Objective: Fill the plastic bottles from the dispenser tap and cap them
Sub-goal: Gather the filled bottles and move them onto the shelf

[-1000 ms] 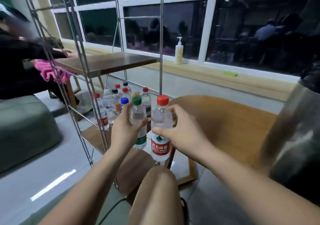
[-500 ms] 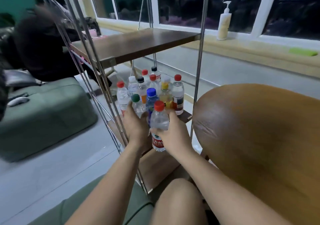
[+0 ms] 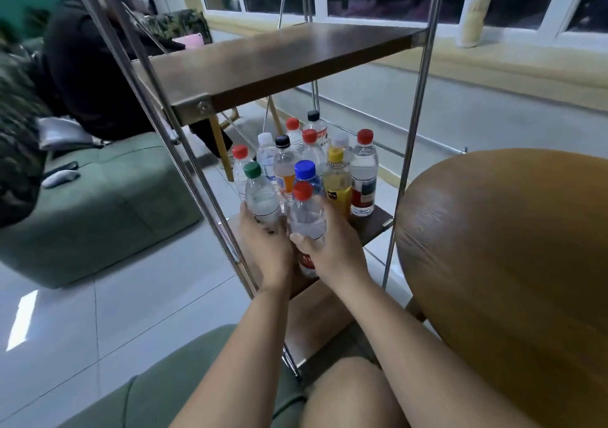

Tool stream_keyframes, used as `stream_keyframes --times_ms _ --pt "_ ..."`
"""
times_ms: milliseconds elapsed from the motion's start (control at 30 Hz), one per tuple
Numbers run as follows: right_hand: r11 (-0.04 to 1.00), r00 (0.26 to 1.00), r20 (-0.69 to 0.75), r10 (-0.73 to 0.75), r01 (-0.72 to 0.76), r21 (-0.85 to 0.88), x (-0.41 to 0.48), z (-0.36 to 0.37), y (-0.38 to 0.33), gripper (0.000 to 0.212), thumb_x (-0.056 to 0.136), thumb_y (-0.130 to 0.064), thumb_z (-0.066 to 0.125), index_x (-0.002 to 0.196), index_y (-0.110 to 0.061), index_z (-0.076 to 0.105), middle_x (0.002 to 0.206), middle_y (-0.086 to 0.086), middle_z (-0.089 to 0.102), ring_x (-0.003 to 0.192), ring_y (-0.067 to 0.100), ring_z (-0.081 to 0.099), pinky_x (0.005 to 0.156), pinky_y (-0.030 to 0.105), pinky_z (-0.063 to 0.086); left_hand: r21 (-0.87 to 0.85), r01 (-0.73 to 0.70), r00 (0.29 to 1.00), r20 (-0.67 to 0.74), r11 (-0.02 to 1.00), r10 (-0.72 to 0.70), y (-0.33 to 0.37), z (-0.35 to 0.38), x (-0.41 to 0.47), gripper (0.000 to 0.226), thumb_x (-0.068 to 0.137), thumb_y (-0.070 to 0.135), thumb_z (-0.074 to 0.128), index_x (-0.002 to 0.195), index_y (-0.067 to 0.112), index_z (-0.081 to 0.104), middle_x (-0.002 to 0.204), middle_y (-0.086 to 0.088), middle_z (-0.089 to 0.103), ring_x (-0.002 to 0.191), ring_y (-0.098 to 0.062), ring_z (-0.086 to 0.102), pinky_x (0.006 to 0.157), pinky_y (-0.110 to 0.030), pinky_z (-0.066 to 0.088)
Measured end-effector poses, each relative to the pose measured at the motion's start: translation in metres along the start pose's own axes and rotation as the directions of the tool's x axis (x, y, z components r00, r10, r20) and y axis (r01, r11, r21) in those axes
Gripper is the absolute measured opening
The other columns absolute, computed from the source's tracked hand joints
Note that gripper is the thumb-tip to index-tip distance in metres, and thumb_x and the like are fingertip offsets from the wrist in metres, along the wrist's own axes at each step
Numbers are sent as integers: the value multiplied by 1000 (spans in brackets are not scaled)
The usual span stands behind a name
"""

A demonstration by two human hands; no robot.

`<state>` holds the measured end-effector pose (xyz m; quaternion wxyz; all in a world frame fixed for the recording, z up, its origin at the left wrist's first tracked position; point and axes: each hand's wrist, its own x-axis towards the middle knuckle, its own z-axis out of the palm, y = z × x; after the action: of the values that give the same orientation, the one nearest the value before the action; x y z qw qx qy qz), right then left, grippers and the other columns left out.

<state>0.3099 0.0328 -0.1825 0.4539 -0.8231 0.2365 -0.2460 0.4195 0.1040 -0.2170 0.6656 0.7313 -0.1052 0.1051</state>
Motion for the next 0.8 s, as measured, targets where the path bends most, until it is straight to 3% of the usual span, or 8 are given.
stream_keyframes --times_ms 33,100,167,300,433,500,633,800 --pt "1000 1000 2 1 -1 10 0 2 5 80 90 -41 86 156 -35 41 153 -11 57 139 14 57 110 43 53 3 38 999 7 999 -38 -5 -1 -5 51 93 24 85 128 53 62 119 18 76 108 0 73 91 -29 62" --pt "1000 1000 11 27 -26 -11 -4 7 18 73 91 -32 86 152 -32 46 147 -7 62 134 16 61 107 40 55 17 93 996 2 996 -93 -11 -3 -14 50 93 32 84 110 71 58 102 37 72 92 13 69 77 -11 54" --pt "997 999 11 48 -48 -56 -5 13 28 64 93 -29 85 147 -27 51 143 -2 65 131 20 63 105 41 56 -12 132 991 -8 991 -132 -14 0 -13 55 94 29 82 102 76 55 97 36 72 88 12 68 69 -3 45" --pt "993 1000 4 19 -19 -114 4 23 30 64 93 -32 84 147 -22 51 144 3 64 131 25 64 105 47 57 -40 223 973 -53 974 -225 -23 5 -1 37 94 32 82 99 55 54 95 24 66 86 10 62 62 2 39" --pt "985 1000 0 -30 29 -172 9 31 29 63 94 -27 84 145 -16 50 145 9 63 131 30 64 104 46 57 -36 200 976 -76 979 -203 -34 12 6 43 92 18 83 111 46 57 101 26 66 90 22 62 72 2 41" --pt "979 999 -3 -41 39 -200 12 32 29 62 92 -28 86 140 -13 50 142 11 64 128 33 65 101 49 58 -54 180 977 -104 982 -184 -38 14 11 42 92 22 83 118 46 62 104 25 72 96 18 66 81 -6 48" --pt "975 999 0 -36 36 -218 16 32 27 65 89 -32 89 135 -10 50 140 14 65 126 34 66 98 42 56 -106 169 978 -105 980 -180 -48 14 14 42 90 24 81 127 38 68 114 14 79 104 -6 75 94 -42 62" --pt "970 1000 11 -23 25 -244 20 36 23 63 87 -35 91 129 -7 52 132 17 67 120 37 68 93 40 55 -206 210 975 -27 956 -220 -53 9 3 52 96 14 53 144 32 61 128 4 76 118 -25 73 103 -59 58"
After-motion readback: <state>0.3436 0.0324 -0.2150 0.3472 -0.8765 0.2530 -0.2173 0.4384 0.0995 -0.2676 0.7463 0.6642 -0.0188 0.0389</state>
